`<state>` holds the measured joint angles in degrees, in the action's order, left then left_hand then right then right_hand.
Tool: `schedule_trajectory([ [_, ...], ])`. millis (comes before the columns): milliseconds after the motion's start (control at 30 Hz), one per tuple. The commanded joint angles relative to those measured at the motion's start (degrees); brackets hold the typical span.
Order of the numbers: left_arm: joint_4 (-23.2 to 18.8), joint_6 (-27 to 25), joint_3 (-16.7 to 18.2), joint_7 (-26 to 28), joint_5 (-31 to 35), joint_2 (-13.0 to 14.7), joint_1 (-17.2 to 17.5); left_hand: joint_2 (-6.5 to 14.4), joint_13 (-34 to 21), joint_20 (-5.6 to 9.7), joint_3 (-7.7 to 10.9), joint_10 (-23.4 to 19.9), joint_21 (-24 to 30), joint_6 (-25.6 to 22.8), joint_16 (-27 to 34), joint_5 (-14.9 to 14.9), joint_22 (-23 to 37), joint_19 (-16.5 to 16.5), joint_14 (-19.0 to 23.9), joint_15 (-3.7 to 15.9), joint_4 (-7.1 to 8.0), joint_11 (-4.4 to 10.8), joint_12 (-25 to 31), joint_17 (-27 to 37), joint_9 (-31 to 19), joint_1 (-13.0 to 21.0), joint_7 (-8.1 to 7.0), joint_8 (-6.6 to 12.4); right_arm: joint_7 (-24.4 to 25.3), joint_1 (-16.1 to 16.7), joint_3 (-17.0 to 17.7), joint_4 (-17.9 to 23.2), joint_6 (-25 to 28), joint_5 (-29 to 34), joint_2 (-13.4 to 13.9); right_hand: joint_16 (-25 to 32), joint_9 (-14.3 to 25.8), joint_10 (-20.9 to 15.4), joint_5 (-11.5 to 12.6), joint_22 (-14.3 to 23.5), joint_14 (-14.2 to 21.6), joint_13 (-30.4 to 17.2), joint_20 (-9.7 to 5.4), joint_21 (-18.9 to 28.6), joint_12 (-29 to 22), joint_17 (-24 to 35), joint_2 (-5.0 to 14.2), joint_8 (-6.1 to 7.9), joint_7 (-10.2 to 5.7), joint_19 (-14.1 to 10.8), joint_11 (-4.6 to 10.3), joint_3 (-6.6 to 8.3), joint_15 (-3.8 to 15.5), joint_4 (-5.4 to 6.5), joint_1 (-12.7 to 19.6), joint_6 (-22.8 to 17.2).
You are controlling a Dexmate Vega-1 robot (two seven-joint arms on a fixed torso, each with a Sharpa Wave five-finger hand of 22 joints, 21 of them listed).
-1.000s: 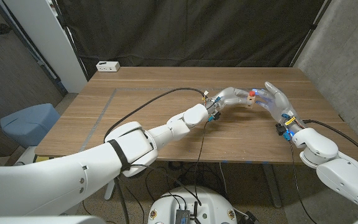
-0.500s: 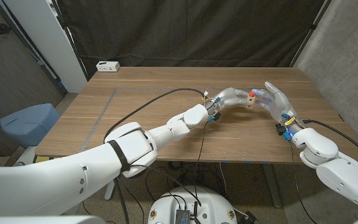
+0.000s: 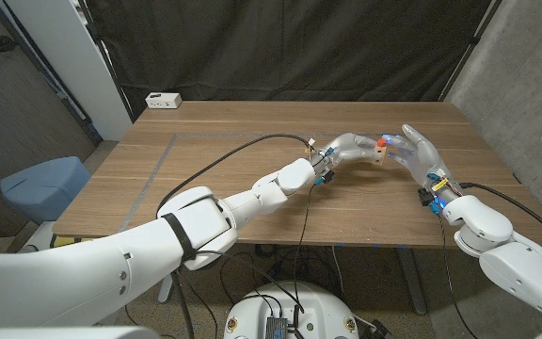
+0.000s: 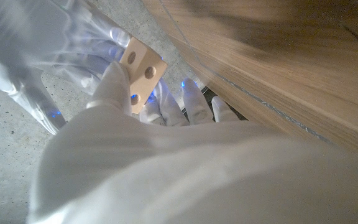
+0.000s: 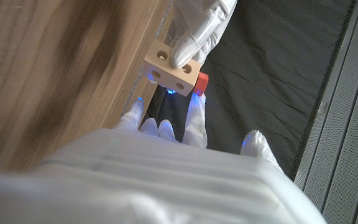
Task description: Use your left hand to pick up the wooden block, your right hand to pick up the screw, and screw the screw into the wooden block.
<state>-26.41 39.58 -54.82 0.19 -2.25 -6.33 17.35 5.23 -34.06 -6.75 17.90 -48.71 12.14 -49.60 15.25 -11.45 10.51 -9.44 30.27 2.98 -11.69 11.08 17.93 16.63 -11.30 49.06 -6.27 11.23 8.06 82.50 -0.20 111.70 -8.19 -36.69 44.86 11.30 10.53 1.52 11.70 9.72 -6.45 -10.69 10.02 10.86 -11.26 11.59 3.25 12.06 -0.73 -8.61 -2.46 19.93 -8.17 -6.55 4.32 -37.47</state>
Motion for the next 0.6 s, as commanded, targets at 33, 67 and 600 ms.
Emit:
schedule_trajectory([
  [33,-0.24,-0.09,0.29,-0.34,-0.15,0.08,0.25,1.19,-0.31,0.02,2.79,-0.96,0.36,-2.86,0.26,-0.32,0.32,-0.28,0.75,4.30,3.11,0.43,2.24,0.35,-0.34,-0.43,-1.76,1.37,0.38,0.71,0.44,0.60,0.13,0.12,-0.09,0.51,0.17,-0.58,0.04,0.14,0.30,0.02,0.27,0.25,-0.34,0.12,-0.04,0.24,-0.01,-0.35,-0.29,0.05,0.07,-0.10,0.11,-0.56],
  [67,-0.24,-0.08,0.29,-0.33,-0.14,0.09,0.25,1.13,-0.32,0.05,2.77,-1.01,0.36,-2.90,0.28,-0.31,0.32,-0.30,0.81,4.37,3.08,0.50,2.27,0.35,-0.34,-0.41,-1.78,1.38,0.36,0.74,0.47,0.64,0.18,0.12,-0.06,0.51,0.17,-0.61,0.04,0.14,0.30,0.02,0.29,0.24,-0.34,0.12,-0.04,0.22,-0.02,-0.35,-0.24,0.05,0.07,-0.10,0.12,-0.56],
  [600,-0.05,-0.10,0.42,-0.70,-0.32,-0.06,0.22,1.10,-0.44,0.13,2.58,-1.48,0.40,-3.67,0.38,-0.26,0.32,-0.45,1.23,4.45,3.18,0.54,2.64,0.50,-0.37,-0.58,-1.55,1.65,0.01,1.29,0.76,0.95,0.73,-0.33,0.08,0.62,0.18,-1.92,0.03,0.14,0.76,0.04,0.27,0.38,-0.62,0.01,-0.03,0.23,0.26,-0.88,-0.21,0.11,0.28,-0.21,0.24,-1.59],
])
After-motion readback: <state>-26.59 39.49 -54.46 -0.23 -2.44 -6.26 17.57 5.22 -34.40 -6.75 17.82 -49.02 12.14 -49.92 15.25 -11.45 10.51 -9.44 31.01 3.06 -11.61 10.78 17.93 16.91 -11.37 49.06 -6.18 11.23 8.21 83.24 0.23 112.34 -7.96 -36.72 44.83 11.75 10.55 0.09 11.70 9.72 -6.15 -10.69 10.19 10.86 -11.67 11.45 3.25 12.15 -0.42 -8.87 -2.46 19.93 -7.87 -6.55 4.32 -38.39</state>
